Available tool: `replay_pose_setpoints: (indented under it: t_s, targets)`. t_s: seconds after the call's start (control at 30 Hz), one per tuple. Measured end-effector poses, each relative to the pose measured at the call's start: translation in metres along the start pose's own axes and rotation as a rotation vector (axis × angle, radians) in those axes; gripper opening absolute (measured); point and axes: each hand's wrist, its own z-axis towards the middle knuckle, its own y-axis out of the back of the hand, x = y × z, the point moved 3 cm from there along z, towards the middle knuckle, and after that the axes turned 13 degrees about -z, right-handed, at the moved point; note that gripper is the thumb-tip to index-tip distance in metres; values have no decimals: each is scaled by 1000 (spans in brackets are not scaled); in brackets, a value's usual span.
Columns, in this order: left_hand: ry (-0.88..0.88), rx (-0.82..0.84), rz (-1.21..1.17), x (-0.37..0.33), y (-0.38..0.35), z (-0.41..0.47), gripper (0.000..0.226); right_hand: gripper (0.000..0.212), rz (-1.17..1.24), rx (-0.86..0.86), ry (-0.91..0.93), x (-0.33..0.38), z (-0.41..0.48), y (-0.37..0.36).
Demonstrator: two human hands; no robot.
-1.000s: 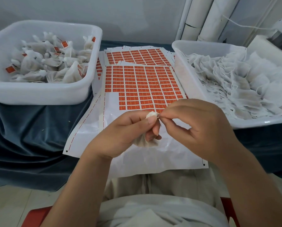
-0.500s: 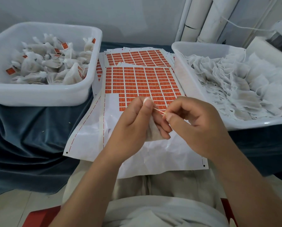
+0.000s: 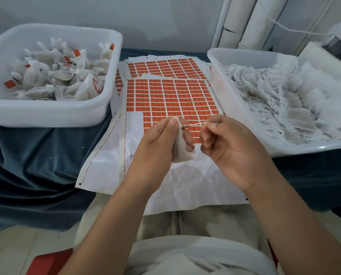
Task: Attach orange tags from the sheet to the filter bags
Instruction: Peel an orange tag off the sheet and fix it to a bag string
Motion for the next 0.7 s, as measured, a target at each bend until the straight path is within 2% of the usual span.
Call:
replay_pose_setpoints:
  t_s: [0.1,0.2,0.27,0.33,0.4,0.57,0.7]
  targets:
    - [17,-41,43,0,0,1,34,19,-19,-16,-7,-8,0,-5]
    - [-93,14,159,-7,-1,0,31,19,23,4,47,-8,2,-8]
    - [-114,111,208,-11,2,-1,28,19,38,38,90,-5,2,-8]
    - [-61,257,234,-13,6,-1,24,20,38,74,116,-4,1,-7]
    - [-20,343,229,-14,10,-1,21,20,-45,41,135,-4,0,-3]
    - [-27,235,146,-15,15,1,26,21,-209,-1,260,2,-2,2]
    - [-2,167,66,-13,18,3,37,21,-235,-14,257,1,-2,1]
